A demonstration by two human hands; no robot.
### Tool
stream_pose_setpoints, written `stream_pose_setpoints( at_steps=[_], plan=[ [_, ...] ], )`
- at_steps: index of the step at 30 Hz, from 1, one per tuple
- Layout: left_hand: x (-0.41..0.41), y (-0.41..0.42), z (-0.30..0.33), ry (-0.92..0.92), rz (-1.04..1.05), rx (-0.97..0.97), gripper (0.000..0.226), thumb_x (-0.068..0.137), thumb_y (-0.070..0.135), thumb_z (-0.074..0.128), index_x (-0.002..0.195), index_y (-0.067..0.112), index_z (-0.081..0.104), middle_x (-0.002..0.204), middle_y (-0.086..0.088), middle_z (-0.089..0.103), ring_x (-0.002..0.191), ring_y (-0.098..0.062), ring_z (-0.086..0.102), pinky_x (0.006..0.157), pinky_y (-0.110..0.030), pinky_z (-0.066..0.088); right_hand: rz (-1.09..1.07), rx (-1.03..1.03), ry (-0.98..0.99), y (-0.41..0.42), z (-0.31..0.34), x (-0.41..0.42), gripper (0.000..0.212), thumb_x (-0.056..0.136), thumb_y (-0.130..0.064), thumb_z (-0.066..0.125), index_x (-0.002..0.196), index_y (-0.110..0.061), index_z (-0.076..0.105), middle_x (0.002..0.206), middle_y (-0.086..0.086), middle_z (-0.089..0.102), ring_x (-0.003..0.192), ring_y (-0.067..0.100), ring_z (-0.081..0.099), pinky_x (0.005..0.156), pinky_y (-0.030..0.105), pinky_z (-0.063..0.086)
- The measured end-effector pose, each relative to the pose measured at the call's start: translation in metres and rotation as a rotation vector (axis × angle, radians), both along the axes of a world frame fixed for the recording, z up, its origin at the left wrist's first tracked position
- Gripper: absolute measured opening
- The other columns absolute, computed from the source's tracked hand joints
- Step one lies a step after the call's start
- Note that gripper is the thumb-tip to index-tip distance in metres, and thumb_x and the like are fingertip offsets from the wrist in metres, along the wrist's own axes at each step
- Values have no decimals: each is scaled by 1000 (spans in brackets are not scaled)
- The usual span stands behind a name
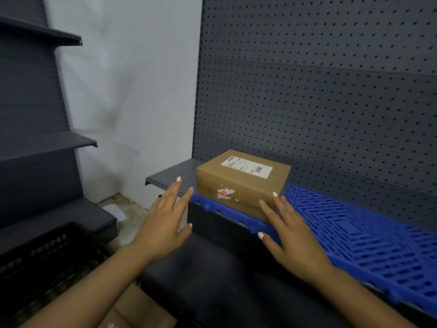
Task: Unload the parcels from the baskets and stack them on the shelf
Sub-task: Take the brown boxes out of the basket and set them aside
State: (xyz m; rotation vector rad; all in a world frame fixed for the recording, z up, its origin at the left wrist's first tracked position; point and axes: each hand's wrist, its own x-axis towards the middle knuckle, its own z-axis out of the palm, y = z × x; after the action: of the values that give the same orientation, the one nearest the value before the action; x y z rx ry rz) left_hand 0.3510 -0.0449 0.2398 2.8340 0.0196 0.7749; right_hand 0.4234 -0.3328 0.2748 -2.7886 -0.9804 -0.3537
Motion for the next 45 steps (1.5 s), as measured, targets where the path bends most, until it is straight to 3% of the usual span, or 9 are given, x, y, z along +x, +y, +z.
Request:
stream_pose_setpoints(
  at_steps=[3,8,13,17,27,32,38,45],
  plan=[
    [-62,14,-33,104,52,-7,82,81,60,31,152,20,19,160,-10,5,146,-27,13,114,-42,21,96,-46,3,9,-14,-28,68,97,-53,35,150,-39,-5,155,-10,-22,145,12,-19,120,36,2],
    [-161,30,-90,364,226,-26,90,75,66,19,153,21,13,160,-9,4,148,-25,4,118,-43,15,250,-62,116,48,-58,-79,74,97,-50,42,149,-37,-9,161,-2,-6,148,15,-5,118,36,8],
    [-238,52,-148,619,411,-27,84,92,56,41,153,21,-3,160,-9,-11,147,-24,-10,117,-41,4,412,-124,244,101,-115,-141,74,98,-46,42,148,-36,-12,161,0,-6,148,17,-6,118,36,8],
    [-276,60,-190,735,475,-129,84,92,56,43,153,19,-2,160,-10,-9,147,-25,-9,119,-43,4,500,-341,322,135,-160,-171,73,99,-45,40,152,-26,-6,162,2,-5,148,19,-6,117,37,6],
    [-320,68,-275,854,590,-348,89,89,62,41,153,18,-4,160,-10,-5,147,-26,-7,118,-49,2,700,-490,455,236,-227,-229,71,98,-43,39,153,-22,0,161,8,-2,148,22,-3,117,44,7],
    [-334,67,-303,1024,700,-406,111,78,76,45,150,19,-16,158,-11,-20,144,-30,-22,116,-50,-6,642,-464,592,237,-286,-253,73,96,-42,46,153,-25,3,161,6,3,147,25,1,118,44,11],
    [-337,54,-326,1127,722,-377,113,79,74,47,149,17,-22,154,-19,-26,141,-39,-23,112,-58,-8,612,-639,683,214,-340,-260,86,93,-52,47,151,-31,-12,158,9,-20,145,30,-18,117,44,-3],
    [-314,53,-338,1090,732,-551,102,88,60,50,148,20,-22,147,-13,-42,134,-38,-39,110,-64,11,666,-627,601,247,-354,-264,94,90,-54,51,150,-30,-17,156,10,-28,143,33,-22,115,47,-7]
  ],
)
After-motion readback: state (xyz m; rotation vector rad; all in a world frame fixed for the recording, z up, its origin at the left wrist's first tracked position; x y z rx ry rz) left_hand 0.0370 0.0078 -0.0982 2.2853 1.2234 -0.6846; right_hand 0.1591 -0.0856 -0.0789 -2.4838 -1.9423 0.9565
